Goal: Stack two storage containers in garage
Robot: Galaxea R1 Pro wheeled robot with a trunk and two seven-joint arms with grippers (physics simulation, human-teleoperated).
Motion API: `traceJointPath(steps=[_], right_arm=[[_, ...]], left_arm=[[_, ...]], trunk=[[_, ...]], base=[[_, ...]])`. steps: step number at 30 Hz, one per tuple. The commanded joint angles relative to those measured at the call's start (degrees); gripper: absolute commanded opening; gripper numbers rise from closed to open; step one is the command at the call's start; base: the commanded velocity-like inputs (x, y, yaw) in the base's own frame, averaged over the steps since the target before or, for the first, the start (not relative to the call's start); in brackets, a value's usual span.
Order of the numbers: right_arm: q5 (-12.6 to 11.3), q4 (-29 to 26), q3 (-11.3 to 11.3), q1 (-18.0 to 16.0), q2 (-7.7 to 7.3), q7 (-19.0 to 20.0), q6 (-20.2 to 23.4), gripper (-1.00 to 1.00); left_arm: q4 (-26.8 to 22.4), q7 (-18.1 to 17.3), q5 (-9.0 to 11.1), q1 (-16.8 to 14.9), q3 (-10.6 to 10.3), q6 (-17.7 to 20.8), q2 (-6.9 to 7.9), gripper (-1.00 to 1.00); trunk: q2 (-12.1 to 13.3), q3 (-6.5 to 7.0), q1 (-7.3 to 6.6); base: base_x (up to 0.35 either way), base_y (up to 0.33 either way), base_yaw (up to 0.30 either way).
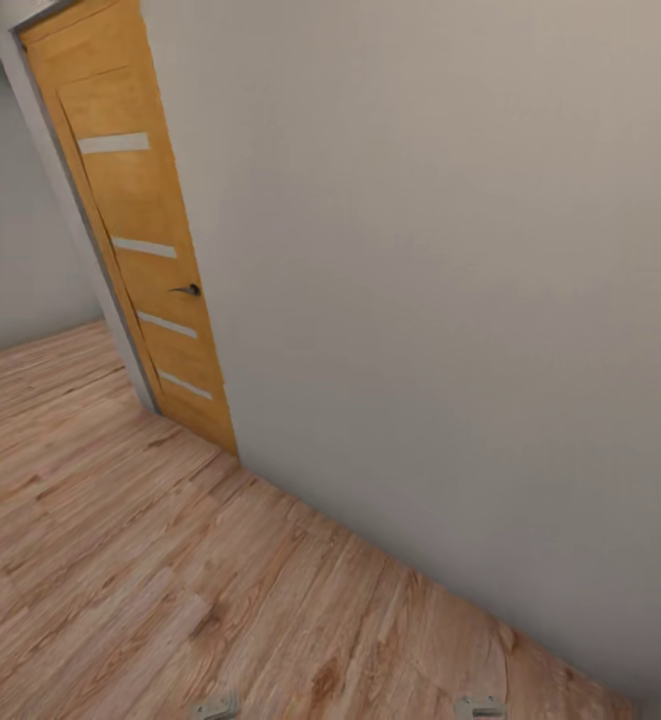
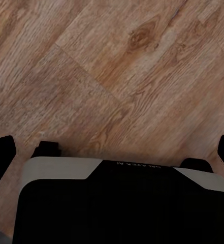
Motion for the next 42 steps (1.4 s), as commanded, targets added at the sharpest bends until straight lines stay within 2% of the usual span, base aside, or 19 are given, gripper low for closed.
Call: traceJointPath(steps=[1, 23, 42], right_arm=[[-0.40, -0.13, 0.48, -0.02, -0.01, -0.33, 0.39, 1.00], [-0.40, -0.13, 0.47, 0.01, -0.10, -0.33, 0.39, 1.00], [-0.40, -0.13, 0.48, -0.02, -0.10, -0.29, 0.39, 1.00]], left_arm=[[-0.11, -0.33, -0.02, -0.02, 0.44, 0.41, -0.05, 1.00], [-0.11, -0.36, -0.02, -0.03, 0.44, 0.40, -0.09, 1.00], [-0.11, -0.33, -0.02, -0.01, 0.44, 0.41, -0.06, 1.00]], trunk=[[-0.08, -0.07, 0.06], [-0.08, 0.67, 0.06], [-0.08, 1.16, 0.06]], base=[[0.318, 0.176, 0.281], [0.319, 0.182, 0.281], [0.320, 0.015, 0.280]])
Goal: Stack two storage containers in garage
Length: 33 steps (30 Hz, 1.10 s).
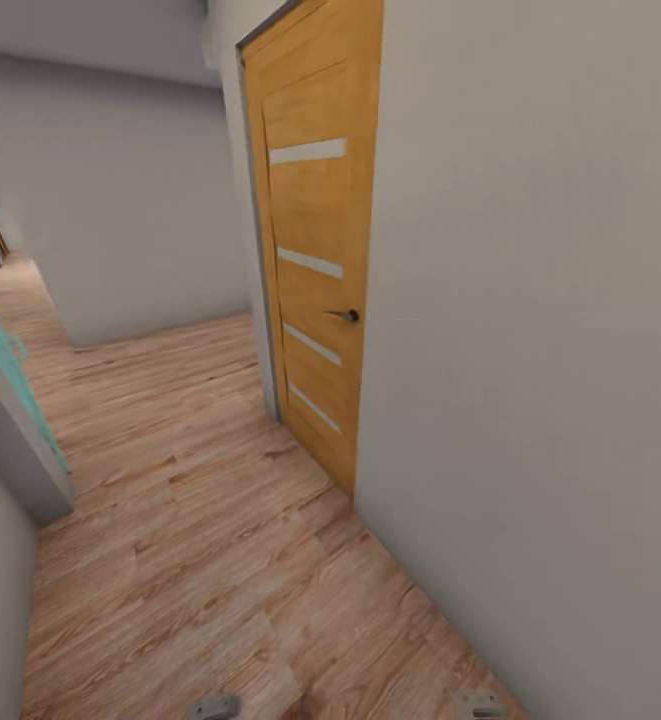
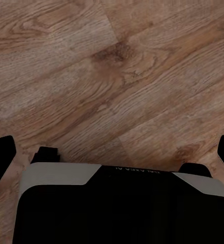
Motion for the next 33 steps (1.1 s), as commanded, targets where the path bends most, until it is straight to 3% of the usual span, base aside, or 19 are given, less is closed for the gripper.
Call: traceJointPath(steps=[1, 20, 33], right_arm=[[-0.41, -0.14, 0.50, -0.02, -0.02, -0.31, 0.39, 1.00], [-0.41, -0.14, 0.42, -0.02, -0.02, -0.38, 0.42, 1.00], [-0.09, -0.14, 0.68, -0.02, 0.12, -0.29, 0.48, 1.00]], left_arm=[[-0.11, -0.34, -0.02, -0.03, 0.44, 0.43, -0.05, 1.00], [-0.11, -0.34, -0.02, -0.03, 0.44, 0.43, -0.08, 1.00], [-0.11, -0.31, -0.02, -0.03, 0.36, 0.42, -0.12, 1.00]], trunk=[[-0.09, -0.10, 0.06], [-0.09, -0.10, 0.06], [-0.09, -0.10, 0.06]], base=[[0.319, 0.030, 0.285], [0.319, 0.089, 0.277], [0.319, 0.009, 0.026]])
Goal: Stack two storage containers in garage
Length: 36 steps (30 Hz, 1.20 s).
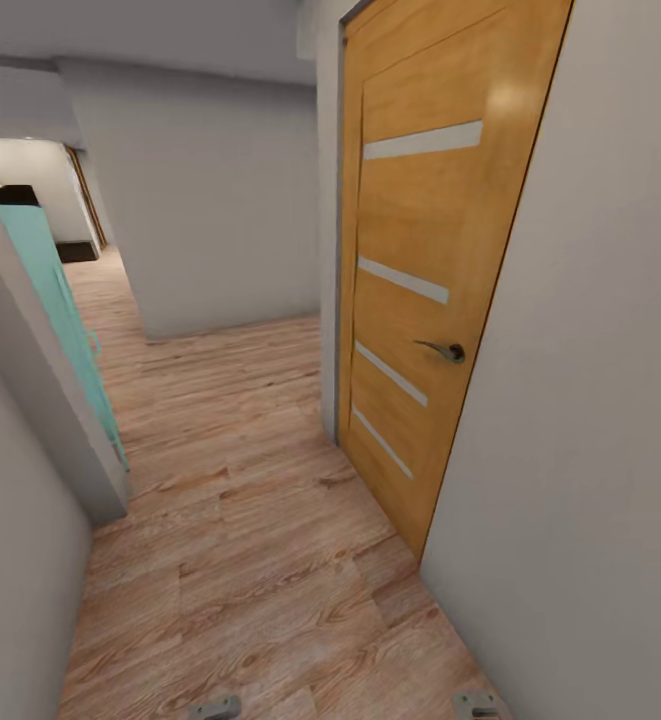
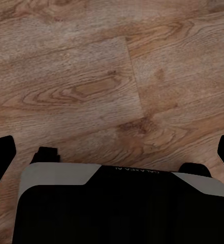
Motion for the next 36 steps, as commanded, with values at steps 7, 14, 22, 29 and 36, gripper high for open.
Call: traceJointPath(steps=[7, 14, 22, 29, 36], right_arm=[[-0.28, -0.13, 0.38, -0.02, 0.02, -0.39, 0.39, 1.00], [-0.28, -0.13, 0.23, -0.01, -0.16, -0.31, 0.39, 1.00], [-0.27, -0.13, 0.29, -0.02, -0.20, -0.33, 0.39, 1.00], [-0.27, -0.13, 0.34, -0.01, -0.18, -0.36, 0.39, 1.00], [-0.27, -0.20, 0.37, -0.02, -0.21, -0.36, 0.39, 1.00]], left_arm=[[-0.13, -0.03, -0.02, -0.06, 0.50, 0.41, -0.18, 1.00], [-0.13, 0.11, 0.00, -0.11, 0.52, 0.44, -0.22, 1.00], [-0.13, -0.32, 0.01, -0.11, 0.56, 0.43, -0.16, 1.00], [-0.13, -0.42, -0.10, -0.04, 0.53, 0.42, -0.06, 1.00], [-0.13, -0.42, -0.11, -0.03, 0.44, 0.41, -0.05, 1.00]], trunk=[[-0.09, -0.10, 0.06], [-0.09, -0.10, 0.06], [-0.09, -0.10, 0.06], [-0.09, -0.10, 0.06], [-0.09, -0.10, 0.06]], base=[[0.303, 0.000, 0.000], [0.256, 0.000, 0.122], [0.175, 0.000, 0.275], [0.131, 0.000, 0.283], [0.122, 0.000, 0.154]])
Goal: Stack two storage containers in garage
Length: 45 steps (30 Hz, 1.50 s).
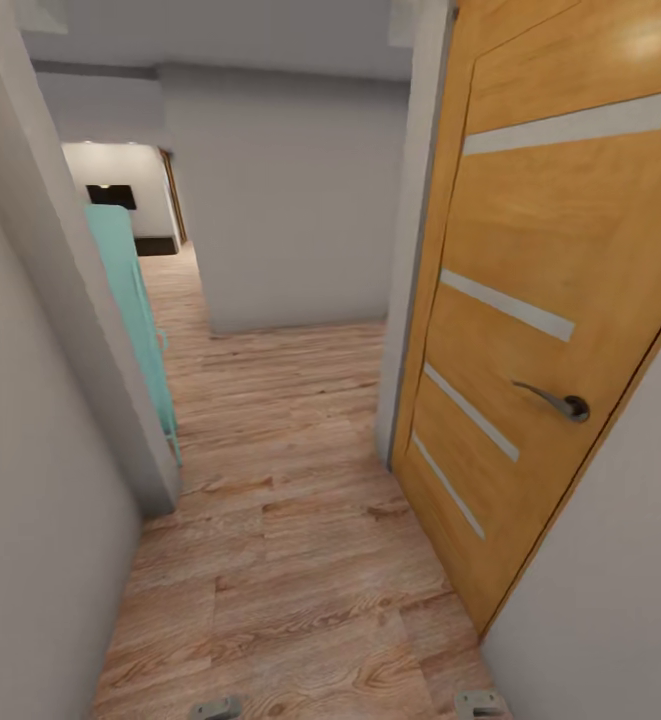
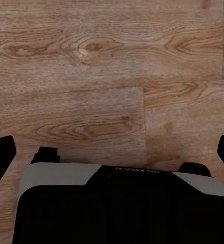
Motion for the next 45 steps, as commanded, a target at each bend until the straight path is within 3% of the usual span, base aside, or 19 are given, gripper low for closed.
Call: traceJointPath(steps=[1, 11, 30, 45], right_arm=[[-0.40, -0.14, 0.49, -0.02, 0.02, -0.32, 0.39, 1.00], [-0.40, -0.11, 0.60, -0.02, 0.12, -0.26, 0.31, 1.00], [-0.32, -0.11, 0.59, -0.02, 0.16, -0.26, 0.30, 1.00], [-0.32, -0.08, 0.48, -0.01, 0.14, -0.26, 0.30, 1.00]], left_arm=[[-0.13, -0.33, -0.02, -0.02, 0.44, 0.42, -0.07, 1.00], [-0.13, -0.31, 0.07, -0.02, 0.52, 0.42, -0.07, 1.00], [-0.04, -0.33, 0.08, -0.01, 0.53, 0.42, -0.07, 1.00], [-0.04, -0.33, 0.08, -0.02, 0.53, 0.42, -0.07, 1.00]], trunk=[[-0.09, -0.10, 0.04], [-0.09, -0.10, 0.04], [-0.09, -0.10, 0.04], [-0.09, -0.10, 0.04]], base=[[0.121, 0.000, 0.033], [0.150, 0.000, 0.006], [0.323, 0.000, 0.003], [0.333, 0.000, 0.180]])
